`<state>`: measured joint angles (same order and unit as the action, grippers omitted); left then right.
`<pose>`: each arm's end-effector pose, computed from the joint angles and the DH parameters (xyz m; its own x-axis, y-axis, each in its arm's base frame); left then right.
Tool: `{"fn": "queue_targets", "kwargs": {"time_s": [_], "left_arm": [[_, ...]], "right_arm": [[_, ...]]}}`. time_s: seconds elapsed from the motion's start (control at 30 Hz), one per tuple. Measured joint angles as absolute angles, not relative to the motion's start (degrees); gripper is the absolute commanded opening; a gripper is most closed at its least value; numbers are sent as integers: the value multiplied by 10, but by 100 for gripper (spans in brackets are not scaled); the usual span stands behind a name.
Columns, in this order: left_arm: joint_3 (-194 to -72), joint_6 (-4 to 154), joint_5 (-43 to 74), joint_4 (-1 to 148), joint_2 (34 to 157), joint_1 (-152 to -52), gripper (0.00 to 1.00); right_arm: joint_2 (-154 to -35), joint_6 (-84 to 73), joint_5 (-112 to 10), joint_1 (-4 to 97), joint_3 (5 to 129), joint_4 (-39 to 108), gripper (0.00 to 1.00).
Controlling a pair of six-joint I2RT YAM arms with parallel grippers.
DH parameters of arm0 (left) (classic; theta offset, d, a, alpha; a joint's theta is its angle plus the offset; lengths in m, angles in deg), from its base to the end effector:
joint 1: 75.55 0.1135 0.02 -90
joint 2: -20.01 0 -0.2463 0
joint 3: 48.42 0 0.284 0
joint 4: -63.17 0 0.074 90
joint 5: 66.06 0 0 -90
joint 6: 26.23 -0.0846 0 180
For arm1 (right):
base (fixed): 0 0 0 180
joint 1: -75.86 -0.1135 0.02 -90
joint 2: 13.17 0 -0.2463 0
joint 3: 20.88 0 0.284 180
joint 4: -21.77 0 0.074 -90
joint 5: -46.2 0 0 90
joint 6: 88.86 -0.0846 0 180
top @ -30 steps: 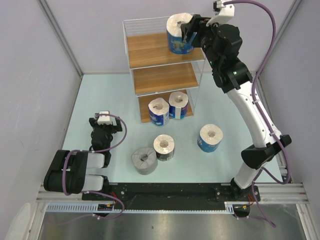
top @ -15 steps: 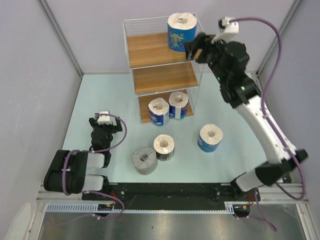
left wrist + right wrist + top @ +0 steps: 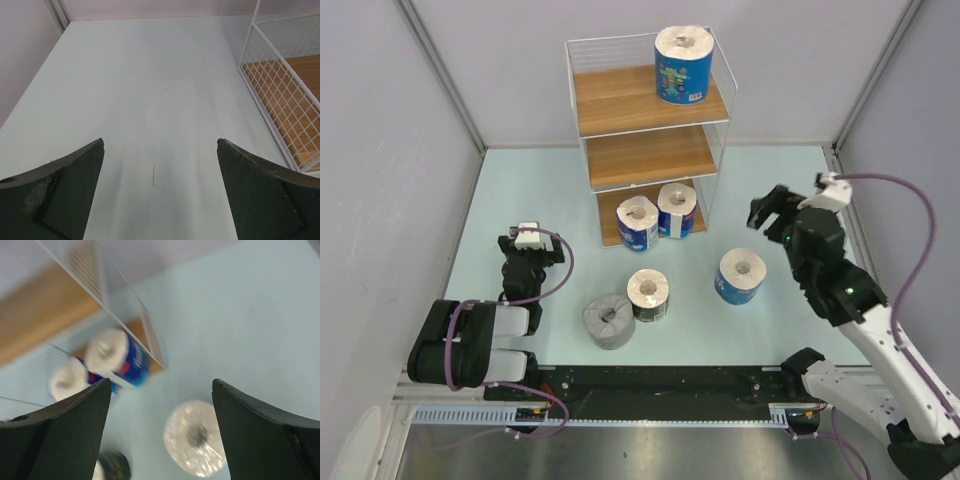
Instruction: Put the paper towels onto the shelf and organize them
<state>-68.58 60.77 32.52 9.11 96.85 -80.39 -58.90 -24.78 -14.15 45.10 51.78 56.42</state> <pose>0.2775 -0.0108 0.1088 -0.0489 0.0561 -0.9972 -0.0626 0.9963 0.0591 0.2341 0.0906 0.3987 -0.1140 0.3742 -0.9203 0.0296 0.9272 0.3734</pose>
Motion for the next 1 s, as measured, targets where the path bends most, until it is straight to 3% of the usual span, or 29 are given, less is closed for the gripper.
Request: {"fn": "queue_targets", "kwargs": {"time_s": [0.3, 1.0], "left_arm": [[-686, 608, 325, 91, 968, -804, 100], [-686, 608, 325, 91, 968, -804, 100]], "right_arm": [[-570, -381, -132, 478, 332, 679, 86], [-614, -419, -240, 540, 249, 611, 77]]}}
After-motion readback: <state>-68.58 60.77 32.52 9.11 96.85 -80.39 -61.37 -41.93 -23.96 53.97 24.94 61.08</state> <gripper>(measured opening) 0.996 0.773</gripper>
